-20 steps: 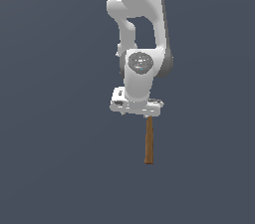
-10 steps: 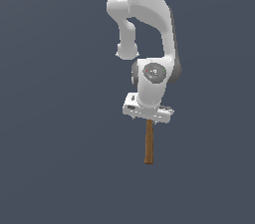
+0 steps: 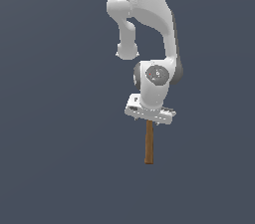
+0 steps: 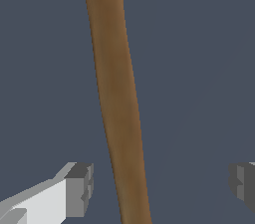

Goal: Pick up the object and move it to a goal position.

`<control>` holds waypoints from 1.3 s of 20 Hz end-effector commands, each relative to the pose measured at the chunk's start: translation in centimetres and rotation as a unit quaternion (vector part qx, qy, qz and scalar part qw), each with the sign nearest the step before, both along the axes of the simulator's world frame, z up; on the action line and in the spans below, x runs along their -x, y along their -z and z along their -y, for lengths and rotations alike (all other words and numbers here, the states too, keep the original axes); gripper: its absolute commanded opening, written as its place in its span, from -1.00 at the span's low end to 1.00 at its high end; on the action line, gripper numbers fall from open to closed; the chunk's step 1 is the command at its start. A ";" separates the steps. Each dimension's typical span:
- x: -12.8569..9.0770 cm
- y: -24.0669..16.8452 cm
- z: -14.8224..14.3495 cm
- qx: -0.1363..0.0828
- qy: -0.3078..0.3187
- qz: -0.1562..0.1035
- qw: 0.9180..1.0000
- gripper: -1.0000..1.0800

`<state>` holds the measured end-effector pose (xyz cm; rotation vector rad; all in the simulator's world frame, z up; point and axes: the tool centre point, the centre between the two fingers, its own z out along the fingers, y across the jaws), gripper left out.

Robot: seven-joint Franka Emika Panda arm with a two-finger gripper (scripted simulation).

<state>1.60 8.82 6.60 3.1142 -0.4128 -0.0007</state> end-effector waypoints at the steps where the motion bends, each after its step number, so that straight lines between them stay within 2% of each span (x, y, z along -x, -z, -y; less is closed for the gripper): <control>1: 0.0 0.4 0.0 0.000 0.000 0.000 1.000 0.92; 10: 0.1 4.4 0.0 0.000 0.002 0.000 1.000 0.92; 15: 0.0 4.9 0.0 0.000 0.002 0.000 1.000 0.92; 16: 0.0 4.9 0.0 0.000 0.002 0.000 1.000 -1.00; 26: 0.0 4.8 -0.4 -0.001 0.000 0.001 1.000 -1.00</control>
